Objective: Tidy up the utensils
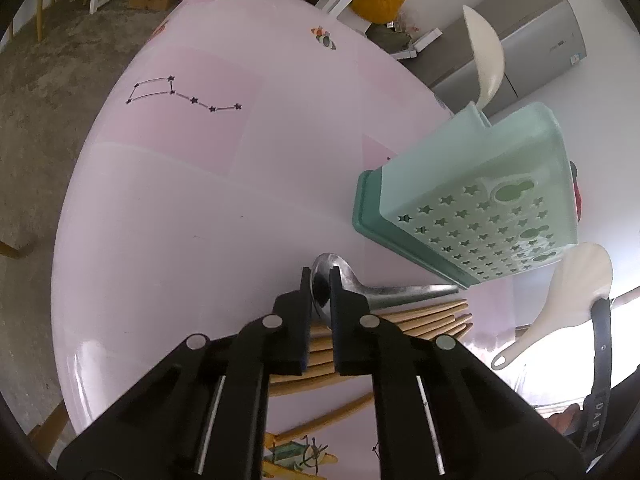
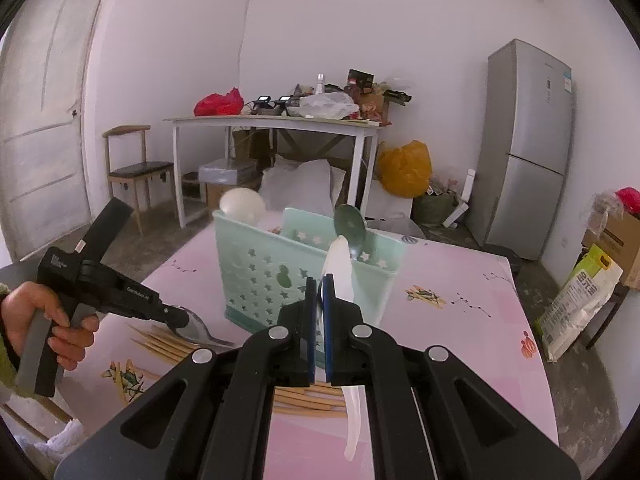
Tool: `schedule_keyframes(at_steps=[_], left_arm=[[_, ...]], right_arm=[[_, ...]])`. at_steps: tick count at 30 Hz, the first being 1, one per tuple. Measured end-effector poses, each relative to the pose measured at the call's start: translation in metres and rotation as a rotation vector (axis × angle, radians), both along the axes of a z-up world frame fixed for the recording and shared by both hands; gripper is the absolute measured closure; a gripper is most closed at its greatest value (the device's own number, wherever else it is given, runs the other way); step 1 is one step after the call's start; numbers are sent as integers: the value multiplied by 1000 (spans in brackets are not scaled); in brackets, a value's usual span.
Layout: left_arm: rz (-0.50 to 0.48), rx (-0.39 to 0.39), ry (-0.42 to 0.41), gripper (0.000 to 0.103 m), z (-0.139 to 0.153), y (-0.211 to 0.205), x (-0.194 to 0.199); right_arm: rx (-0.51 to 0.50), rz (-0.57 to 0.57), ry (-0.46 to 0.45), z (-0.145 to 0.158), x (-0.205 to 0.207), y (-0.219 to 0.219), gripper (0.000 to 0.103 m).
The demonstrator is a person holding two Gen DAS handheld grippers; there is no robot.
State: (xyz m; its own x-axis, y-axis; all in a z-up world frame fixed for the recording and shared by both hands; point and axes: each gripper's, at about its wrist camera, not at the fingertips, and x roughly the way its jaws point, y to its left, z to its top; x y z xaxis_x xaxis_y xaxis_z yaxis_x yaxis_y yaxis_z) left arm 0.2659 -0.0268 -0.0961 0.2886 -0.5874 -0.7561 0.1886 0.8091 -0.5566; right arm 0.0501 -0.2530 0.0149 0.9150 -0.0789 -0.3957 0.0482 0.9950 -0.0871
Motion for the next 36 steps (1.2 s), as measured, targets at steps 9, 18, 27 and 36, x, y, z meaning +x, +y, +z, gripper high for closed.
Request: schedule_keyframes(at_steps=[9, 18, 27, 36], left_arm=[[14, 37, -222, 102, 44, 2, -26], [10, 128, -458, 102, 94, 10, -66], [42, 46, -592, 102, 141, 45, -96], [109, -3, -817, 102, 203, 52, -104]], right_arm=[[52, -31, -20, 4, -5, -17, 100], [89, -56, -52, 11, -9, -27, 101], [89, -76, -80, 19, -16, -32, 101], [88, -83, -91, 22, -20, -34, 101]])
